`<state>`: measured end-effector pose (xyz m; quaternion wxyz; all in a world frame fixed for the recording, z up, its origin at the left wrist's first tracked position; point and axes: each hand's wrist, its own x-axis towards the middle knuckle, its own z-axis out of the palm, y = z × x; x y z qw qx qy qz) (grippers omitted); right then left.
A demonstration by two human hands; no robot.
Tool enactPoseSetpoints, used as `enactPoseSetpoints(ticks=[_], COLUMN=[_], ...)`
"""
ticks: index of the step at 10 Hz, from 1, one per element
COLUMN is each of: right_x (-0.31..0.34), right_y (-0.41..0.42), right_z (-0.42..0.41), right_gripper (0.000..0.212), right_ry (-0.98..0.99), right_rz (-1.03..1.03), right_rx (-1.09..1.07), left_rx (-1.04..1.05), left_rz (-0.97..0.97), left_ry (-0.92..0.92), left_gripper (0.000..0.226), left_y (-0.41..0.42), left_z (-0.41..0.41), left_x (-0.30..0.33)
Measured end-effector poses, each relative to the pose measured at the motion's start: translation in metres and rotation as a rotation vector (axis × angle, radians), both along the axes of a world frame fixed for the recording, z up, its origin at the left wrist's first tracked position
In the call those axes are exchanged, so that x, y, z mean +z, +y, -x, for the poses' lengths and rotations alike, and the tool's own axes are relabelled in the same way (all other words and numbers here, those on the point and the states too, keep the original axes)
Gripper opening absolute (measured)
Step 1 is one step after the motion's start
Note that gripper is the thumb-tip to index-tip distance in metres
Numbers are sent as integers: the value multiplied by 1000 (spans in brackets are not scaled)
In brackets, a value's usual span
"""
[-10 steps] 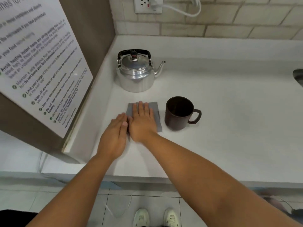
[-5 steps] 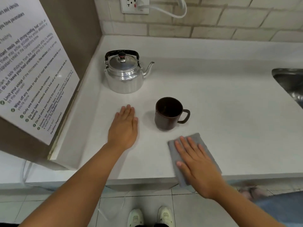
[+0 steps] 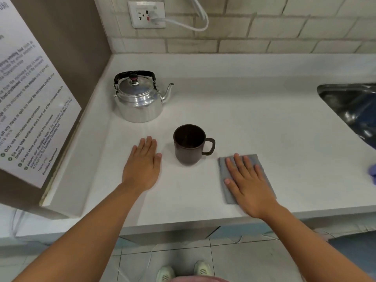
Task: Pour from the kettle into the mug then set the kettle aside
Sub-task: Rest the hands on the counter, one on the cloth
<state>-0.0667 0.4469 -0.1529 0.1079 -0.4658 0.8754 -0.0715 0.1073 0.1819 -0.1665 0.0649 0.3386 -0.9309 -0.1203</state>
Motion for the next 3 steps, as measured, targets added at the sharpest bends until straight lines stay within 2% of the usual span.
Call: enactPoseSetpoints(ticks=[3], right_x=[20], right_y=[2], right_z=[11], right_gripper=[62], right_ry=[-45], right_rz=[-79], right_rx=[36], left_rx=[-13], left_rz=[-47], left_ry=[-17], left_gripper=[57], left_y=[-6], left_z=[2], left_x=[9])
